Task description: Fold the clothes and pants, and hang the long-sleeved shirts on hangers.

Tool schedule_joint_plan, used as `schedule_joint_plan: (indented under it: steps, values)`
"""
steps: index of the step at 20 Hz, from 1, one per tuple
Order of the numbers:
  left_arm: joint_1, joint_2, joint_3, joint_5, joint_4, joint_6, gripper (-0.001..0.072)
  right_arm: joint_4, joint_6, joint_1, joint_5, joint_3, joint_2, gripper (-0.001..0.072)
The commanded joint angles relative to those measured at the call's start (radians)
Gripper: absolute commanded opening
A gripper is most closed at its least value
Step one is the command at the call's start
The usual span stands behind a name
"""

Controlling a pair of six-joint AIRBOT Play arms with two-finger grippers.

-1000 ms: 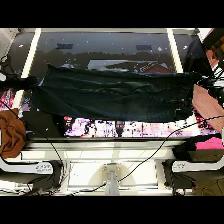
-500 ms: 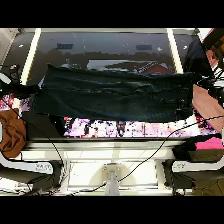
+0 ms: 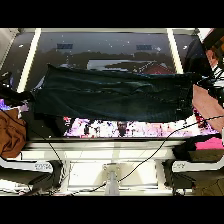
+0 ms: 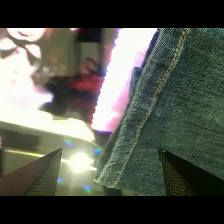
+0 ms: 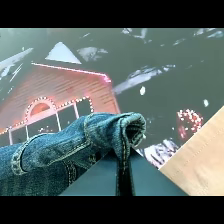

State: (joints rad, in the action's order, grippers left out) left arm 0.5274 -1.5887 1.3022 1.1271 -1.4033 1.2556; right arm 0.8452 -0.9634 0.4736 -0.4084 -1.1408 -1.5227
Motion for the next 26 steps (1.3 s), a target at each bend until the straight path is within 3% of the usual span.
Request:
schedule_joint_plan:
  steps: [1, 3, 5, 11, 15, 16, 20, 24, 26]
  values:
    - [0.043, -0.040, 0.000, 0.064, 0.091, -0.026, 0.0698, 0.000, 0.000, 0.000, 0.000, -0.001, 0.000, 0.0036]
    - [0.050, -0.080, 0.000, 0.122, 0.132, -0.026, 0.0678, 0.000, 0.000, 0.000, 0.001, -0.001, 0.000, 0.0035]
    - [0.050, -0.112, 0.000, 0.140, 0.132, -0.027, 0.0564, 0.000, 0.000, 0.000, 0.001, -0.001, 0.000, 0.0035]
    - [0.048, -0.127, -0.001, 0.143, 0.121, -0.034, 0.0529, 0.000, 0.000, -0.001, 0.000, -0.001, 0.000, 0.0035]
    - [0.046, -0.127, 0.000, 0.143, 0.129, -0.053, 0.0183, 0.000, 0.000, -0.001, 0.001, -0.001, 0.000, 0.0035]
    - [0.046, -0.126, 0.000, 0.143, 0.135, -0.063, 0.0050, 0.000, 0.000, 0.000, 0.001, -0.001, 0.000, 0.0035]
    - [0.046, -0.056, 0.000, 0.205, 0.047, -0.093, 0.0026, 0.000, 0.000, 0.000, 0.002, -0.001, 0.009, 0.0036]
    - [0.078, 0.087, 0.000, 0.223, -0.002, -0.215, 0.0025, -0.002, 0.000, 0.000, 0.004, -0.006, 0.010, 0.0035]
    - [0.097, 0.101, 0.000, 0.320, -0.053, -0.217, 0.0025, -0.002, 0.000, 0.000, 0.004, -0.006, 0.010, 0.0035]
